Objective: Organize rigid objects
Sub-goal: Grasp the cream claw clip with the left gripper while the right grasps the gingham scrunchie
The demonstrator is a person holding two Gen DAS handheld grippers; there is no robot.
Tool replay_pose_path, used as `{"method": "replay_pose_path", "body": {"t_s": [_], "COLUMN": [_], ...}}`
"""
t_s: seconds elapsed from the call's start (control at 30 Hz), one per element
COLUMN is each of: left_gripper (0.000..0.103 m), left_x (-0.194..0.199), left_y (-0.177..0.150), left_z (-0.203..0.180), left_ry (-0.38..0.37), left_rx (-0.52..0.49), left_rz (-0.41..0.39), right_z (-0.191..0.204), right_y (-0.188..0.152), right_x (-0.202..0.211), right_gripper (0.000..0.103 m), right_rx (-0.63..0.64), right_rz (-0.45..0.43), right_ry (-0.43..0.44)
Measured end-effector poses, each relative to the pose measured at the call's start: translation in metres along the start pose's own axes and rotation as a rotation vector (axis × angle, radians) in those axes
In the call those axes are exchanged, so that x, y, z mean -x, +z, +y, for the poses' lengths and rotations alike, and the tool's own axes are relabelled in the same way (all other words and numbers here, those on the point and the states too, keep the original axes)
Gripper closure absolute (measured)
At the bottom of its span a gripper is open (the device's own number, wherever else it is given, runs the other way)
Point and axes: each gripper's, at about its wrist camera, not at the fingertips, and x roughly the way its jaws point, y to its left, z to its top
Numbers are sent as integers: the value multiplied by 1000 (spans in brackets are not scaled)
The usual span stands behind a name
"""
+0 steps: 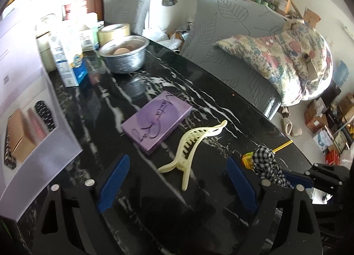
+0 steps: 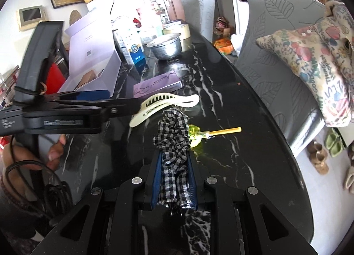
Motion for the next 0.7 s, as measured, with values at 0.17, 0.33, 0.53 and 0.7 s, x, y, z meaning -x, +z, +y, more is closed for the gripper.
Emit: {"method": "replay_pose_path", "body": {"t_s": [0.17,0.33,0.53,0.7], "left_gripper": [31,43,82,83], "left_x": [-21,-38,-37,-26], "left_y": [2,0,3,-8], "left_z": [-7,-13,-19,-14], "left_ry": [-10,29,59,80], "left_rx": [-25,-78,-106,-82], "left_rz": [47,85,67,69], "right_z": [-6,-8,-7,-4], "right_y": [-2,-2,-5,-7], "right_x": [4,1,1,-1], "right_gripper": [81,81,81,81], "right_rx": [-18,-19,-22,-13], "right_rz": [-6,10,14,17], "right_ry": [1,-5,18,32]}}
